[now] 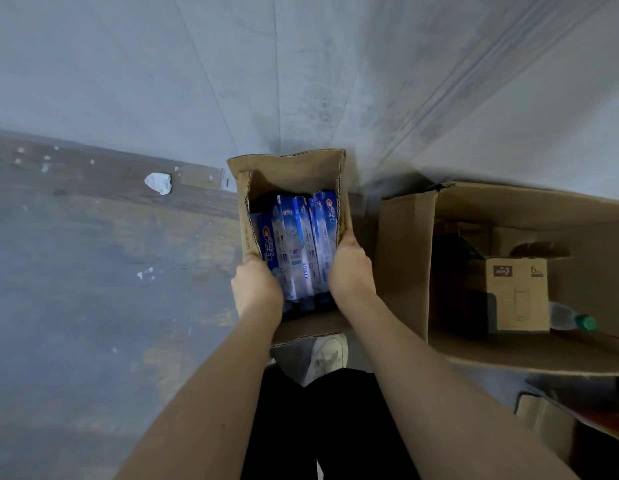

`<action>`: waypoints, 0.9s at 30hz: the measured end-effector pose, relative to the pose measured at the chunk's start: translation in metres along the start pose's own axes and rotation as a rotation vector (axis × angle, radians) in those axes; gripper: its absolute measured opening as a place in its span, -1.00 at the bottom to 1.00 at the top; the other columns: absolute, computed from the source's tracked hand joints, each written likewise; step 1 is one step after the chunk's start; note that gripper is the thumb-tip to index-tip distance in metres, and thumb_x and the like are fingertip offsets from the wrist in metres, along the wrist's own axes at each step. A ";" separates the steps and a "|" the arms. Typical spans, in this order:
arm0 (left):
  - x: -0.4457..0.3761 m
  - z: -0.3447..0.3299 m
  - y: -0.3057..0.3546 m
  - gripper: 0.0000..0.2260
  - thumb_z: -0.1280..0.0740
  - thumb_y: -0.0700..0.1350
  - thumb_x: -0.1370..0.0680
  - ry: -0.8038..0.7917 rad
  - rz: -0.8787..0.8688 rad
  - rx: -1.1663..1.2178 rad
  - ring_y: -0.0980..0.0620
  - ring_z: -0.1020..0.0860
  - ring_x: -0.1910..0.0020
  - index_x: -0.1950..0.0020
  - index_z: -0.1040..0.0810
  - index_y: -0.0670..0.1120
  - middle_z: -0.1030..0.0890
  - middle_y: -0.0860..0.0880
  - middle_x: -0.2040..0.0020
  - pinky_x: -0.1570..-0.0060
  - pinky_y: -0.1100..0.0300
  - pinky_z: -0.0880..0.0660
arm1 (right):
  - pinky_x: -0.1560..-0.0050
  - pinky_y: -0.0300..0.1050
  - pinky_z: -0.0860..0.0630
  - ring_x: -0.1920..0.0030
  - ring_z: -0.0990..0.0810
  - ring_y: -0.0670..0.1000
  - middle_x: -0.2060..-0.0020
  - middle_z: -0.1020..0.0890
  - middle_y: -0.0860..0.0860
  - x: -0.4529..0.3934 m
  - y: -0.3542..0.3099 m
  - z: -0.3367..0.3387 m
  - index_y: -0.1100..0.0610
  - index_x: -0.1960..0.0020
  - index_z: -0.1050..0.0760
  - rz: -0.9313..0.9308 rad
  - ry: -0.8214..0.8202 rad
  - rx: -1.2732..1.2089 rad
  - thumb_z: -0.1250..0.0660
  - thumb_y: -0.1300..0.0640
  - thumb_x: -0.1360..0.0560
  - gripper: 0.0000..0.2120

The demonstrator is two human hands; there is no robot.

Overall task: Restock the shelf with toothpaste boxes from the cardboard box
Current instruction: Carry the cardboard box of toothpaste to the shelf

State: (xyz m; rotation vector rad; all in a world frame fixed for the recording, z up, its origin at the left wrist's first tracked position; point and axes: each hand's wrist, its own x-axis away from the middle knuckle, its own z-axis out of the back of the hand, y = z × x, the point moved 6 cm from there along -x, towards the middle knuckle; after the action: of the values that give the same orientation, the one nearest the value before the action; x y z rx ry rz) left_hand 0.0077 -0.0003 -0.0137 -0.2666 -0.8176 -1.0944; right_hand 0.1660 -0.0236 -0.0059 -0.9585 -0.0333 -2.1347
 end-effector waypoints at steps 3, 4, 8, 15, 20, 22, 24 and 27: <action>0.022 0.033 -0.011 -0.74 -0.13 -0.37 -0.58 0.013 0.022 -0.002 -0.25 -0.49 -0.18 -0.27 -0.37 -0.29 -0.52 -0.27 -0.18 -0.07 -0.02 -0.49 | -0.28 0.05 -0.44 -0.30 -0.44 0.19 -0.34 -0.37 0.22 0.027 -0.023 0.005 0.28 -0.47 -0.08 0.004 -0.049 0.056 -0.15 0.28 -0.58 -0.50; 0.030 0.047 -0.016 -0.74 -0.12 -0.38 -0.58 0.017 0.031 -0.001 -0.25 -0.49 -0.18 -0.27 -0.37 -0.30 -0.52 -0.27 -0.18 -0.07 -0.02 -0.49 | -0.30 0.04 -0.42 -0.32 -0.40 0.20 -0.35 -0.35 0.24 0.038 -0.033 0.008 0.31 -0.47 -0.06 0.012 -0.068 0.083 -0.11 0.30 -0.59 -0.51; 0.073 0.108 -0.049 -0.73 -0.10 -0.40 -0.57 0.052 0.103 0.056 -0.25 -0.48 -0.17 -0.25 -0.40 -0.29 -0.51 -0.27 -0.16 -0.04 -0.01 -0.48 | -0.28 -0.01 -0.40 -0.33 -0.39 0.20 -0.33 -0.35 0.29 0.089 -0.087 0.020 0.39 -0.46 -0.02 0.096 -0.101 0.232 -0.07 0.34 -0.60 -0.53; 0.167 0.212 -0.119 -0.75 -0.10 -0.39 -0.57 0.139 0.281 0.217 -0.24 -0.54 -0.12 -0.21 -0.42 -0.30 -0.55 -0.26 -0.12 -0.01 0.01 -0.52 | -0.19 -0.01 -0.48 -0.26 -0.48 0.21 -0.27 -0.45 0.27 0.204 -0.186 0.048 0.39 -0.44 -0.11 0.320 -0.146 0.459 -0.08 0.34 -0.60 -0.57; 0.228 0.285 -0.166 -0.71 -0.11 -0.39 -0.55 0.234 0.427 0.356 -0.22 -0.53 -0.16 -0.25 -0.45 -0.32 -0.55 -0.24 -0.16 -0.06 0.01 -0.51 | -0.05 -0.03 -0.51 -0.17 -0.56 0.20 -0.17 -0.56 0.22 0.289 -0.266 0.068 0.33 -0.31 -0.31 0.493 -0.170 0.519 -0.11 0.38 -0.57 -0.69; 0.251 0.310 -0.187 -0.71 -0.12 -0.39 -0.56 0.270 0.474 0.413 -0.19 -0.53 -0.17 -0.24 -0.45 -0.30 -0.54 -0.22 -0.17 -0.07 0.03 -0.50 | -0.04 -0.03 -0.51 -0.16 -0.56 0.19 -0.15 -0.57 0.21 0.322 -0.294 0.069 0.30 -0.25 -0.35 0.547 -0.172 0.524 -0.12 0.39 -0.56 -0.73; 0.271 0.331 -0.210 -0.74 -0.11 -0.38 -0.57 0.310 0.510 0.461 -0.16 -0.53 -0.16 -0.21 -0.46 -0.28 -0.54 -0.20 -0.17 -0.06 0.06 -0.50 | -0.04 -0.04 -0.51 -0.14 -0.56 0.18 -0.13 -0.57 0.20 0.352 -0.317 0.069 0.29 -0.23 -0.37 0.605 -0.164 0.544 -0.13 0.39 -0.56 -0.75; 0.301 0.356 -0.249 -0.74 -0.09 -0.38 -0.57 0.365 0.546 0.527 -0.15 -0.55 -0.13 -0.18 -0.48 -0.26 -0.56 -0.19 -0.14 -0.02 0.08 -0.49 | -0.10 -0.04 -0.49 -0.18 -0.54 0.19 -0.16 -0.55 0.21 0.396 -0.350 0.065 0.29 -0.27 -0.35 0.712 -0.161 0.624 -0.12 0.40 -0.55 -0.70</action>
State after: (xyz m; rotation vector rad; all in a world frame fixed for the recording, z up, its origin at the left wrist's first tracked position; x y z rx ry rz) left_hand -0.3068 -0.1175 0.3945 0.1509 -0.6220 -0.3731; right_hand -0.1887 -0.0154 0.3905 -0.6280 -0.3607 -1.2658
